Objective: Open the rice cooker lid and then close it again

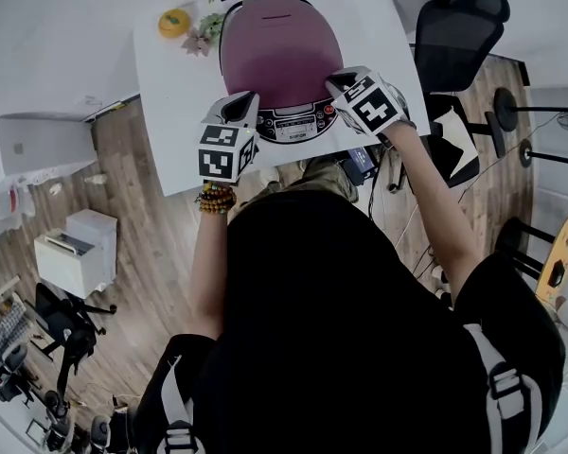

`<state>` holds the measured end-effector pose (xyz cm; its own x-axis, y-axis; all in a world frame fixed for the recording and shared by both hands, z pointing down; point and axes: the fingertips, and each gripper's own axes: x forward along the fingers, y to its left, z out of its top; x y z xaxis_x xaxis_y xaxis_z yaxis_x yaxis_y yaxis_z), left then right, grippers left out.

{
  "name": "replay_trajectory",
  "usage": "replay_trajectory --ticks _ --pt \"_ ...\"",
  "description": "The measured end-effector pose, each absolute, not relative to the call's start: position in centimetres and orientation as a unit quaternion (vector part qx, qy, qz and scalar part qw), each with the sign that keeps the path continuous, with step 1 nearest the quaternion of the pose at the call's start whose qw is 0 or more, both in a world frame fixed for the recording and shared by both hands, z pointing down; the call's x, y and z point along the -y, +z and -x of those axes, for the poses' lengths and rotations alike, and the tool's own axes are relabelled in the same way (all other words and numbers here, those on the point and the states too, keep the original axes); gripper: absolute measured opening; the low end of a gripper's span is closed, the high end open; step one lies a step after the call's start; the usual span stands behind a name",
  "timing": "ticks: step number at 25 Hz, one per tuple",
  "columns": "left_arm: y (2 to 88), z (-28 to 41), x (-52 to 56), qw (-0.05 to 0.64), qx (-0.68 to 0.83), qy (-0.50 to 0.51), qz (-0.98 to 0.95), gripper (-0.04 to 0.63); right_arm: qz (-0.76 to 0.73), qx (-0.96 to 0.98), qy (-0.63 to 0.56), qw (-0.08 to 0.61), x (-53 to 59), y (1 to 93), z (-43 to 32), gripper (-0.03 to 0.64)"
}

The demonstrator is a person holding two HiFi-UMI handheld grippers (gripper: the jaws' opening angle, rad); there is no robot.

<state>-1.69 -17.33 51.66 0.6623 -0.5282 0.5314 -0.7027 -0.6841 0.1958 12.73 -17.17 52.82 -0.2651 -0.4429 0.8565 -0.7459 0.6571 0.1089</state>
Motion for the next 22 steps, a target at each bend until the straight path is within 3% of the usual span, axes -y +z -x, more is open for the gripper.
replay_trajectory --ticks 8,15,22 --pt "51.9 1.46 17.48 0.209 0.328 0.26 -0.884 0.021 -0.371 0.778 0.164 0.48 17.23 52.75 -12.54 0.037" --pt "51.81 1.52 17.75 0.279 0.267 0.23 -0.893 0.021 -0.368 0.772 0.133 0.501 17.29 52.67 -12.35 0.035" --pt "51.1 1.85 17.69 0.217 0.306 0.245 -0.894 0.021 -0.359 0.786 0.16 0.478 17.16 52.82 -12.65 0.037"
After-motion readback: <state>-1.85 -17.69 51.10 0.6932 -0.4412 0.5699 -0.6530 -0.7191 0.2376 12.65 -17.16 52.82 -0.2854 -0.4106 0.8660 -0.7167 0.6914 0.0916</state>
